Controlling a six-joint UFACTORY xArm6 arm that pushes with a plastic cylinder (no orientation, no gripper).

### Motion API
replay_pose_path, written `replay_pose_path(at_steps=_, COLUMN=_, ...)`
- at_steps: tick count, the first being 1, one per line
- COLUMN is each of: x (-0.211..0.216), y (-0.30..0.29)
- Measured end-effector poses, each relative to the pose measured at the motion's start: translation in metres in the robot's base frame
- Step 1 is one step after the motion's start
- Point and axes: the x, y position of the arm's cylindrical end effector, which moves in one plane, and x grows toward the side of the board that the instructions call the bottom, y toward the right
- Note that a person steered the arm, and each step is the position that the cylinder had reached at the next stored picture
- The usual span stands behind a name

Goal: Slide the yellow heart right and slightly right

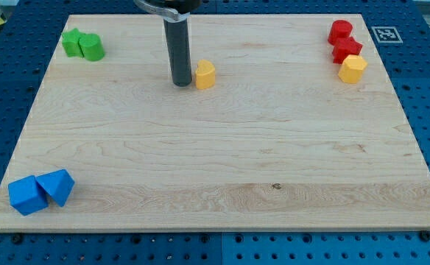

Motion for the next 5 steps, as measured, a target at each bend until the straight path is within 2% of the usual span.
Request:
replay_pose_path(at_steps=1, x=-0.023, y=0.018)
replay_pose_path(at_steps=5, x=-0.023, y=0.083)
